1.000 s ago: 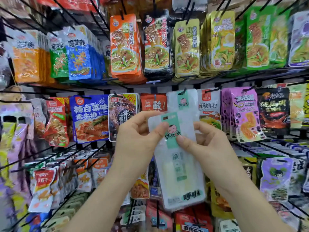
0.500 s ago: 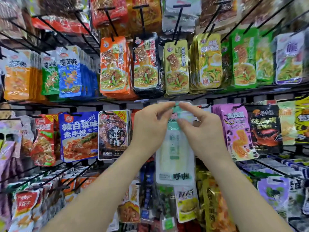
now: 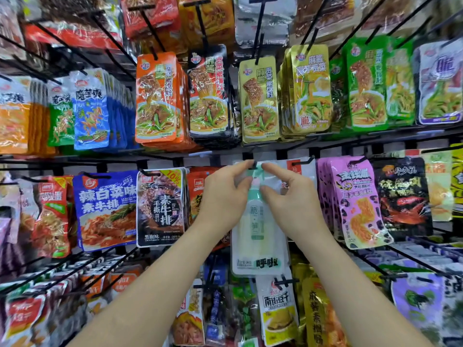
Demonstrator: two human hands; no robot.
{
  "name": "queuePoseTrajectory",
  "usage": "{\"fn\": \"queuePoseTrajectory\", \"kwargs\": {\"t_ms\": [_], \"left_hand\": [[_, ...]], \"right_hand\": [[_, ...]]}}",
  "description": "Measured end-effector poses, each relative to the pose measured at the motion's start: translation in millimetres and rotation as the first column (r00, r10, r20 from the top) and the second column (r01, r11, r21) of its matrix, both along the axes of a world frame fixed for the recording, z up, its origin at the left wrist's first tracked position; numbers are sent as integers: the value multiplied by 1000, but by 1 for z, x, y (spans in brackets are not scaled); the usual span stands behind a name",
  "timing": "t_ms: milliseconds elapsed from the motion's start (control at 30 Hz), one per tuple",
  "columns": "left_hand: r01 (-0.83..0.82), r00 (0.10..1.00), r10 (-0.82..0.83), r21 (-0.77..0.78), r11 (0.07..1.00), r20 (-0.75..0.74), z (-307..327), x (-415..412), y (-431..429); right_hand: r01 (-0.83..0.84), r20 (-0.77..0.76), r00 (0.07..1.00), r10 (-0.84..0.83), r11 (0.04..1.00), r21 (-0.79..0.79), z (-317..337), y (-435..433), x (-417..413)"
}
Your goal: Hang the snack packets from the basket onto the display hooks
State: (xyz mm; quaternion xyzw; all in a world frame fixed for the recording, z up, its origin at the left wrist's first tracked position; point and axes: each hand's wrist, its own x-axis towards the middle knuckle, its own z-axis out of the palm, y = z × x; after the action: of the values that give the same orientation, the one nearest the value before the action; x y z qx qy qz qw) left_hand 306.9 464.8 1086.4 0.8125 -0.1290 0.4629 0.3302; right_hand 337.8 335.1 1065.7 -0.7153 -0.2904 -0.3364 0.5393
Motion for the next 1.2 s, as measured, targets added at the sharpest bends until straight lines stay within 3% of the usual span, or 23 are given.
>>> {"fn": "queuePoseTrajectory", "kwargs": {"t_ms": [133,300,500,667,867,1100,1200], "left_hand": [[20,999,-15,99,995,-52,-8,-1,4],[-88,996,88,87,992,-3,-37,-2,12],[-11,984,19,46,999,-177,-67,8,1],[18,969,-30,-50,999,-244,-64,20,-2],[-32,957,41,37,999,-287,-58,29,-3],[-21,935,47,77,997,-351,-69,22,3],[-56,942,93,123,991,-322,-85,18,3]], "right_hand": [[20,26,999,-19,999,-50,-3,0,1],[200,85,979,-186,962,-189,-24,3,6],[-16,-66,998,4,981,-191,-41,11,11],[-167,-177,973,148,981,-98,-40,14,14],[37,-26,999,-48,941,-336,-38,12,18],[-179,-248,966,74,881,-437,-35,-6,24],[-164,-256,966,31,841,-515,-43,-15,18]]}}
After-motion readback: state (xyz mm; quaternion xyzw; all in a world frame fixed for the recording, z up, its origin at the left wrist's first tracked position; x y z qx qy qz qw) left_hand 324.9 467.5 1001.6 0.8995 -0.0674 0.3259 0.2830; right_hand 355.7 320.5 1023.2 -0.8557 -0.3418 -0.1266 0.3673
